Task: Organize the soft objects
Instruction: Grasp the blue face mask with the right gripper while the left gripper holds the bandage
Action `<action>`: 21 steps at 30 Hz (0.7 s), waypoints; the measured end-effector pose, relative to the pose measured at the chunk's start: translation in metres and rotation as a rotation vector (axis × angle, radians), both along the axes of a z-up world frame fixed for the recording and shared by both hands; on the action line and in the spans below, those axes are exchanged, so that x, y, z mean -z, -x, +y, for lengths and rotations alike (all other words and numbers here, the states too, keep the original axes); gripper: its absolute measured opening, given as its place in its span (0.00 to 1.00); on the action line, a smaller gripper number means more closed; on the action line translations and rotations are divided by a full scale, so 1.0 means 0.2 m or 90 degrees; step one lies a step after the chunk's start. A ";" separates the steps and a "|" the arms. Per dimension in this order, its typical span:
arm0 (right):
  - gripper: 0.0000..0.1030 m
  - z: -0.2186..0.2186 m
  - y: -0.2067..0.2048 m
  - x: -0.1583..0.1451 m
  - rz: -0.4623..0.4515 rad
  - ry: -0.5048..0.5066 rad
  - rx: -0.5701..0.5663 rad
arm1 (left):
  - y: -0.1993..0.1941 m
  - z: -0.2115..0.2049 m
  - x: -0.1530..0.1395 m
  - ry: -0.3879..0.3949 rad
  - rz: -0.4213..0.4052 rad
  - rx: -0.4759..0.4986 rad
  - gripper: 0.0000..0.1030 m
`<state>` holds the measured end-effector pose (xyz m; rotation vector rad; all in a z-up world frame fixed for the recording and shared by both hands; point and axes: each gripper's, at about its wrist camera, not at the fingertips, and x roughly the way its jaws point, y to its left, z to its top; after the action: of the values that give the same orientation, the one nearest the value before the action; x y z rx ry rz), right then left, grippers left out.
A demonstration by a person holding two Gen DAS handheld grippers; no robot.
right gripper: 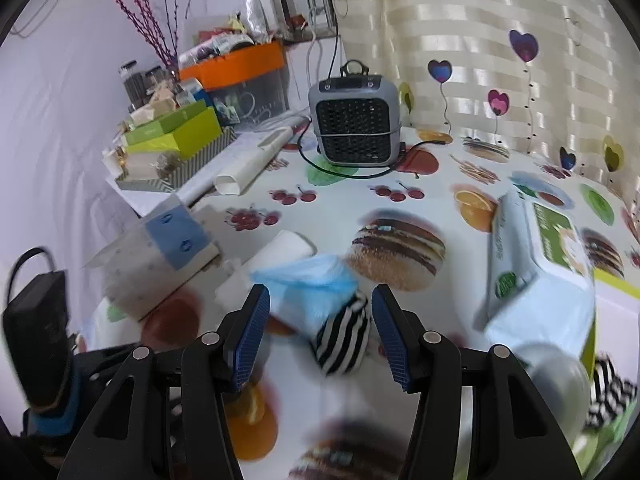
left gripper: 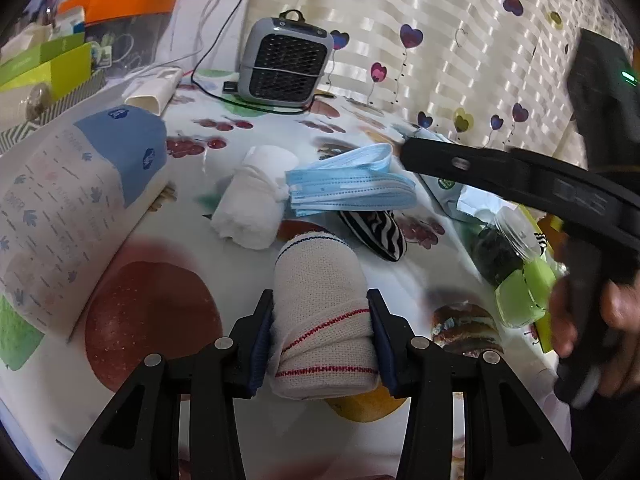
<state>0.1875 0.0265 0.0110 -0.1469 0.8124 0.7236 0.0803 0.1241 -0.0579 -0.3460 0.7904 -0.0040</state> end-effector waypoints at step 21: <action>0.07 0.17 0.03 0.13 -0.020 0.119 -0.081 | 0.00 0.03 0.00 0.018 0.001 0.003 0.42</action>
<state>0.1823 0.0605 -0.0154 -0.3798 0.8456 0.7627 0.0799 0.1309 -0.0589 -0.3714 0.7933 -0.0200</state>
